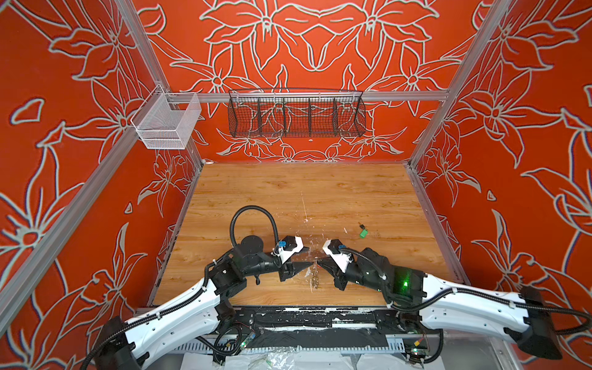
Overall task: Attach keys to a key ring
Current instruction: Insert the key into the keyring.
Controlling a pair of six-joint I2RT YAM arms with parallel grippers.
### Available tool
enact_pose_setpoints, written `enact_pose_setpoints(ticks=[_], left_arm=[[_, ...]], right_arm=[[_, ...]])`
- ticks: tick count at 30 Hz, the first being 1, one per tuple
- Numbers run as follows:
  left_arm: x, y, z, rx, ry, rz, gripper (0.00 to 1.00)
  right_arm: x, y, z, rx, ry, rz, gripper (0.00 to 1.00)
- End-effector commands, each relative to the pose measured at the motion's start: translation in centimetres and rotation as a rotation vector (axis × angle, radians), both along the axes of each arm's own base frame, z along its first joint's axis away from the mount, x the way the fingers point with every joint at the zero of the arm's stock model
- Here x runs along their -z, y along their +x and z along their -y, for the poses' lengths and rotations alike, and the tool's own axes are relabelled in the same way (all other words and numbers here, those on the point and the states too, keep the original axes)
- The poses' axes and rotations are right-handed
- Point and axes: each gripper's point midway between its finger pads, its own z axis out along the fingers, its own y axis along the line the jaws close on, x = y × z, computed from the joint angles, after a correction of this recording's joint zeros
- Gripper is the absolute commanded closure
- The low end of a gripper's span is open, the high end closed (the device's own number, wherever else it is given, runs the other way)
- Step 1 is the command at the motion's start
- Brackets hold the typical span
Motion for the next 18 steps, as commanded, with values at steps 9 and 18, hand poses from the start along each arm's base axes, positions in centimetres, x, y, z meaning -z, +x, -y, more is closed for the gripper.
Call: enact_pose_setpoints(ticks=[9, 18], left_arm=[[-0.2, 0.4, 0.7, 0.029, 0.107, 0.003, 0.53], [0.9, 0.9, 1.4, 0.034, 0.152, -0.022, 0.56]], right_arm=[[-1.9, 0.5, -0.6, 0.023, 0.023, -0.003, 1.00], [-2.2, 0.2, -1.0, -0.003, 0.028, -0.003, 1.00]])
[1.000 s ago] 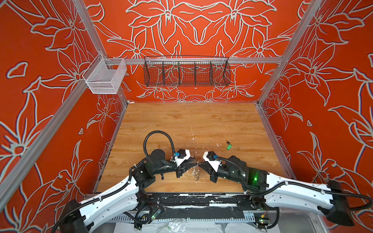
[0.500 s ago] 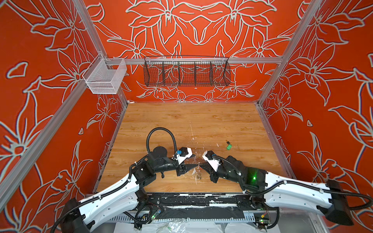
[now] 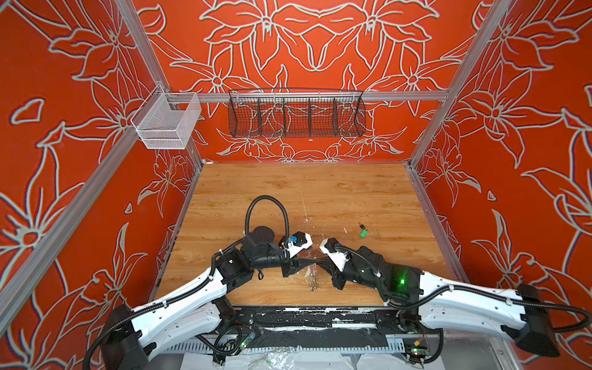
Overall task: Attach keys to a key ring
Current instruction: Insert the key into the keyring.
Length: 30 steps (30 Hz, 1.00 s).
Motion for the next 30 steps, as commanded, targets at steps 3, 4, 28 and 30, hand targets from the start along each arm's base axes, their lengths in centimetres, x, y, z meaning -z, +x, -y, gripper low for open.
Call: enact_pose_setpoints(ticks=[3, 4, 28, 30], left_arm=[[-0.6, 0.1, 0.8, 0.029, 0.013, 0.020, 0.63], [-0.6, 0.1, 0.9, 0.030, 0.015, 0.020, 0.67], [-2.3, -1.0, 0.3, 0.025, -0.254, 0.170, 1.00], [-2.5, -1.4, 0.2, 0.036, -0.275, 0.191, 1.00]], right_arm=[[-2.2, 0.0, -0.8, -0.015, 0.049, 0.016, 1.00], [-2.2, 0.0, -0.9, -0.016, 0.048, 0.017, 1.00], [0.6, 1.7, 1.5, 0.127, 0.085, 0.003, 1.00], [0.6, 1.7, 1.4, 0.127, 0.091, 0.000, 1.00]])
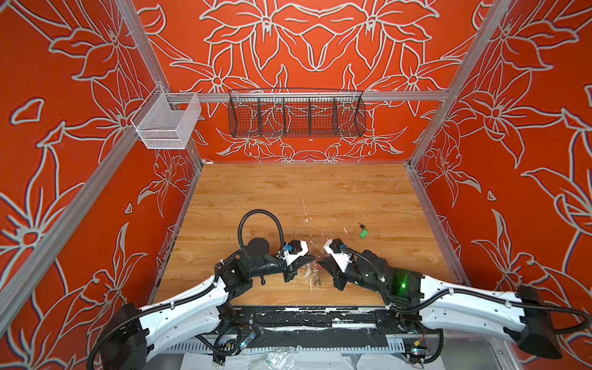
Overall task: Attach keys to a key ring
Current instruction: Insert the key into the keyring.
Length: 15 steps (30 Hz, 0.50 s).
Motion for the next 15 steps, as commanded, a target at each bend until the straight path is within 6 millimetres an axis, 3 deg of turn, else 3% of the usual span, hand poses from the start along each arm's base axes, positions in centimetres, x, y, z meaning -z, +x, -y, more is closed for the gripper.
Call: enact_pose_setpoints(ticks=[1, 8, 15], left_arm=[[-3.2, -0.8, 0.0, 0.026, -0.120, 0.099, 1.00], [-2.8, -1.3, -0.2, 0.022, -0.089, 0.096, 1.00], [-1.2, -1.1, -0.2, 0.018, 0.004, 0.024, 0.75]], right_arm=[[0.3, 1.0, 0.7, 0.065, 0.017, -0.006, 1.00], [-0.7, 0.9, 0.5, 0.054, 0.044, -0.003, 1.00], [-2.4, 0.1, -0.2, -0.004, 0.057, 0.000, 1.00]])
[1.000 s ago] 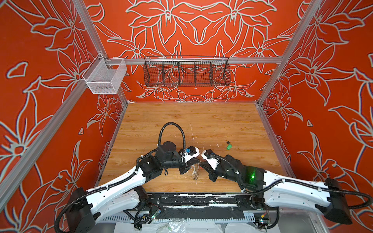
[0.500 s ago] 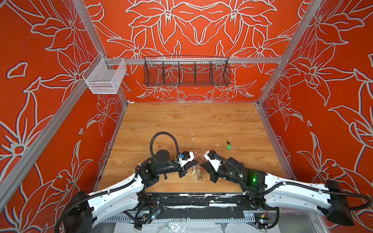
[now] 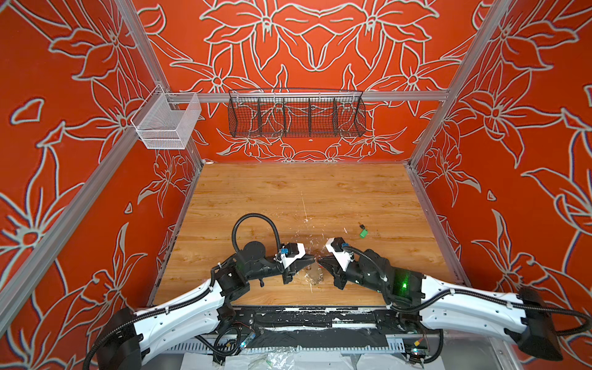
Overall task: Attach keys to a key ring
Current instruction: Insert the key into the keyring.
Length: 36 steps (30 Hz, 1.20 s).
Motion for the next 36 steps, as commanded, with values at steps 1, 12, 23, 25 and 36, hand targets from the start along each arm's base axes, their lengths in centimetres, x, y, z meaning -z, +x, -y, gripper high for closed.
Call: enact_pose_setpoints(ticks=[1, 12, 23, 25, 36], left_arm=[[-0.2, -0.4, 0.0, 0.012, 0.029, -0.016, 0.70], [0.3, 0.4, -0.3, -0.049, 0.152, -0.081, 0.51], [0.8, 1.6, 0.5, -0.071, 0.231, -0.101, 0.74], [1.0, 1.7, 0.6, -0.075, 0.234, -0.102, 0.81], [0.5, 1.9, 0.4, -0.089, 0.206, -0.080, 1.00]], right_arm=[[-2.1, 0.2, -0.3, 0.000, 0.030, 0.010, 1.00], [-2.0, 0.4, -0.8, -0.001, -0.017, -0.010, 1.00], [-2.5, 0.2, -1.1, -0.017, -0.019, -0.006, 1.00], [-2.4, 0.2, -1.2, -0.019, -0.021, -0.005, 1.00], [-2.0, 1.1, -0.6, 0.046, -0.020, -0.005, 1.00]])
